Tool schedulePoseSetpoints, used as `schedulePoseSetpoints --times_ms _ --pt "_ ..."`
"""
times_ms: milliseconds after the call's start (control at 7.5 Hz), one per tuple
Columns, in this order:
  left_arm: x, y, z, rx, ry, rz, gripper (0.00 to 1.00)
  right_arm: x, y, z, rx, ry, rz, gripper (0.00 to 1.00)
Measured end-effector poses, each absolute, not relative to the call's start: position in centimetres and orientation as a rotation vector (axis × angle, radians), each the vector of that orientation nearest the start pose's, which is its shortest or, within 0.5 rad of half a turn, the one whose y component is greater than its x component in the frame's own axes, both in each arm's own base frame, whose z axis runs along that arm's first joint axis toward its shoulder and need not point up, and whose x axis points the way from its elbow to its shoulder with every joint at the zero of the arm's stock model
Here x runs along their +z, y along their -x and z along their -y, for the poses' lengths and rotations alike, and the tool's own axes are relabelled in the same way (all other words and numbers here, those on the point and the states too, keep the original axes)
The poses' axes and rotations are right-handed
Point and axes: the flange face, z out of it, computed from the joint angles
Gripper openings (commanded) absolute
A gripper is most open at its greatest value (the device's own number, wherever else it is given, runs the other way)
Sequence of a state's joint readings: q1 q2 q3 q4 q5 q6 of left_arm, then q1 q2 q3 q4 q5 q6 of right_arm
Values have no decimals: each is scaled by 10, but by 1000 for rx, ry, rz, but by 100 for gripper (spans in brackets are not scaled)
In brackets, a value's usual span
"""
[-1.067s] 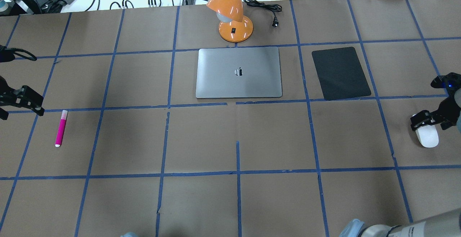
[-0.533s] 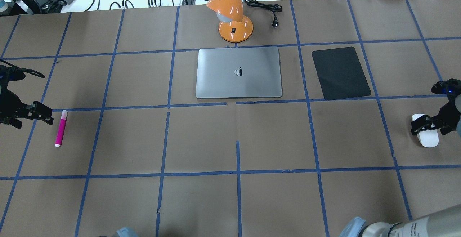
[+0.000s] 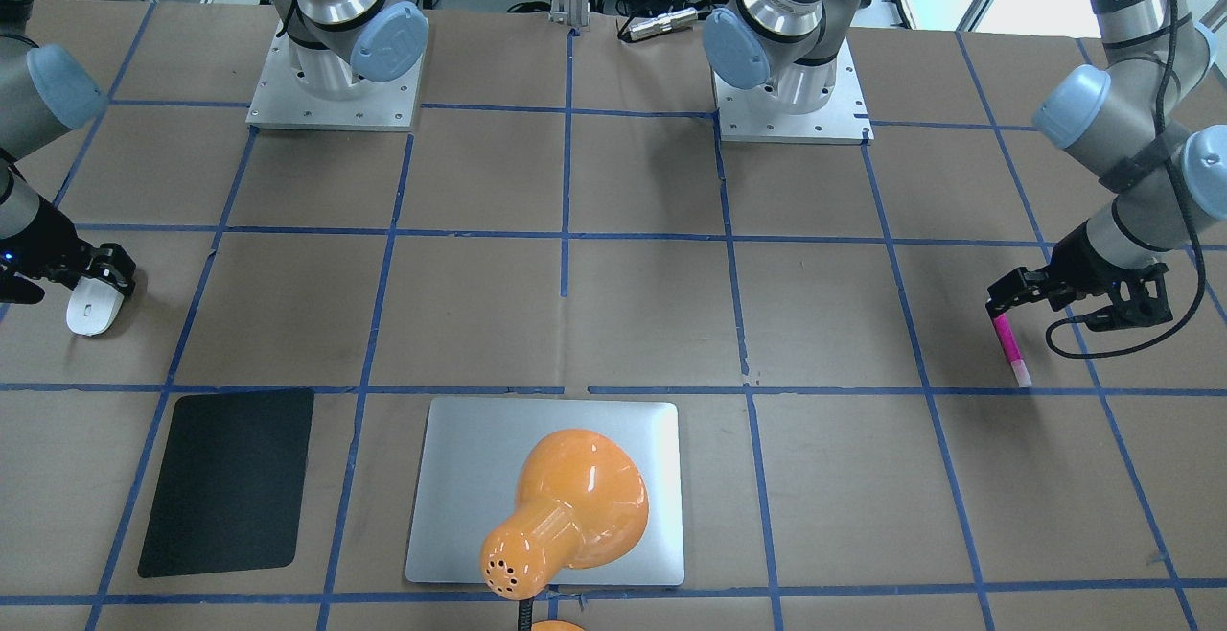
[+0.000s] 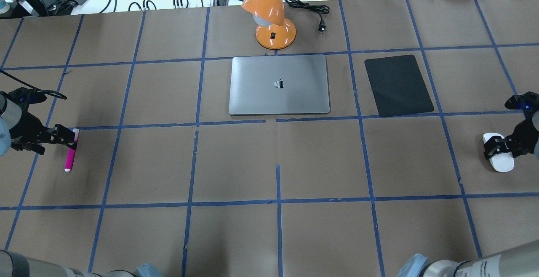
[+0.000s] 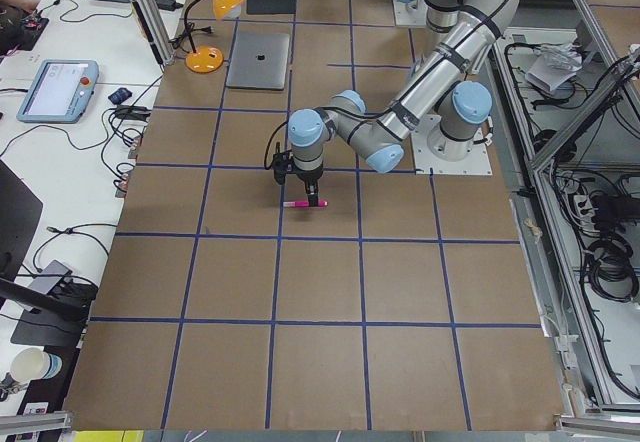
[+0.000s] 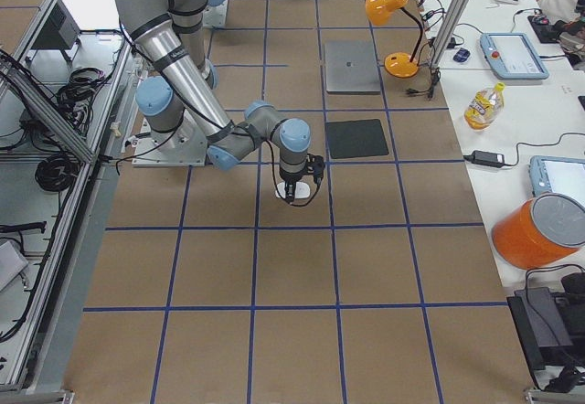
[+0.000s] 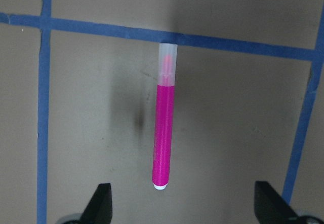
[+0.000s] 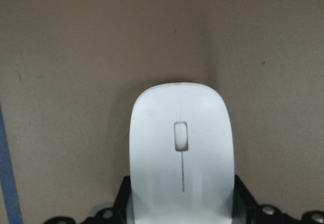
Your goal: Place pen and mouse around notebook
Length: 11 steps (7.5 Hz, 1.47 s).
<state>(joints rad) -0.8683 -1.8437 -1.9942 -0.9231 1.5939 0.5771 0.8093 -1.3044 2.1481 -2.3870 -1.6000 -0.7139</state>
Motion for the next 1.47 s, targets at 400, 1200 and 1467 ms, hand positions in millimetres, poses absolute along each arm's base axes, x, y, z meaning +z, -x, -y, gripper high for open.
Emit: schedulePoseSetpoints --times_ms 400,1200,1467 --pt "192 -235 480 90 196 -3148 71 201 213 453 -13 -76 -3169 55" --pt "168 -238 484 109 186 -3155 0 204 32 612 -180 112 -3144 58" --pt "170 -241 487 104 187 -3151 0 188 7 638 -181 124 -3124 65"
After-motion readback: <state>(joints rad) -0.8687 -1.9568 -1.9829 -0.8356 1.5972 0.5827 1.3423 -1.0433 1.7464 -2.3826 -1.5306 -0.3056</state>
